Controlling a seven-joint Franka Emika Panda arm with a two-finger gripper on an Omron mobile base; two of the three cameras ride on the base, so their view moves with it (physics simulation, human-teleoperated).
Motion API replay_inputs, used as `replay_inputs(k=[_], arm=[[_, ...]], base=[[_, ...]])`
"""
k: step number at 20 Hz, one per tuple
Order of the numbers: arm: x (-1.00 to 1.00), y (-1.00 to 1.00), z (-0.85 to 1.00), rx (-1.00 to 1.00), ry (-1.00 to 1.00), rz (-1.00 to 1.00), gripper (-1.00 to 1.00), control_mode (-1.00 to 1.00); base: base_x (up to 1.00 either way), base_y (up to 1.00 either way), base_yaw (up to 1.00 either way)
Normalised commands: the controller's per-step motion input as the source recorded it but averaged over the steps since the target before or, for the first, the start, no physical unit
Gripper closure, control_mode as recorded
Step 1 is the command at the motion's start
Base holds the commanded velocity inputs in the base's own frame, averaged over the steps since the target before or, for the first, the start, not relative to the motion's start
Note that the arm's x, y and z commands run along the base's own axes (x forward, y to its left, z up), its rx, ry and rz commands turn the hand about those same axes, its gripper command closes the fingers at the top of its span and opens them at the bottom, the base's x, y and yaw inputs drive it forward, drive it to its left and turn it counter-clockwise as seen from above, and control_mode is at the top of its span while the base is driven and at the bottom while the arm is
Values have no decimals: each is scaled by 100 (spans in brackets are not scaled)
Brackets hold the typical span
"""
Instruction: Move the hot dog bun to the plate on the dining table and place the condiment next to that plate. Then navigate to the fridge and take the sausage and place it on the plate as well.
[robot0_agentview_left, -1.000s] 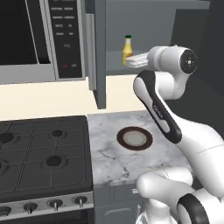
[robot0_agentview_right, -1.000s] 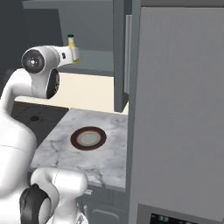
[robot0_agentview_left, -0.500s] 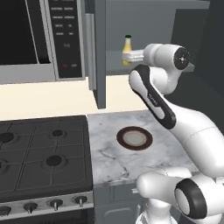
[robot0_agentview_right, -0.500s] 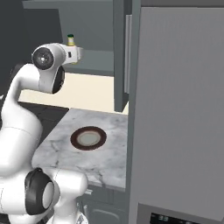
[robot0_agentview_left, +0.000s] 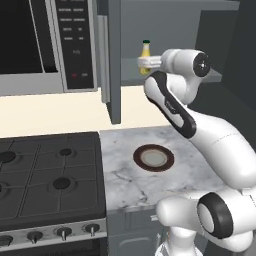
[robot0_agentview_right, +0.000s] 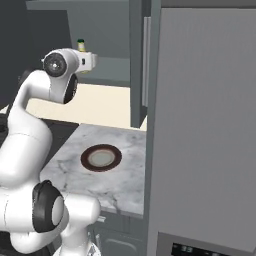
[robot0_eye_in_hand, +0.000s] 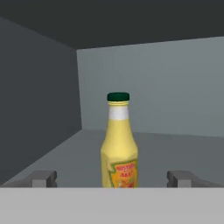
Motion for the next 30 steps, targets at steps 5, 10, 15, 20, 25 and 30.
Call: replay_inputs(k=[5,10,15,20,25,30], arm=[[32,0,-1,0,1,0,-100,-100],[24,0,-3,0,0,0,-100,-100],[16,0,-4,0,0,0,-100,-100],[13,0,-6,0,0,0,-100,-100],[15,1,-9,0,0,0,-100,-100],[17,4,-11,0,0,0,-100,-100]], base=[[0,0,0],[0,0,0],[0,0,0],[0,0,0],[0,0,0],[0,0,0]])
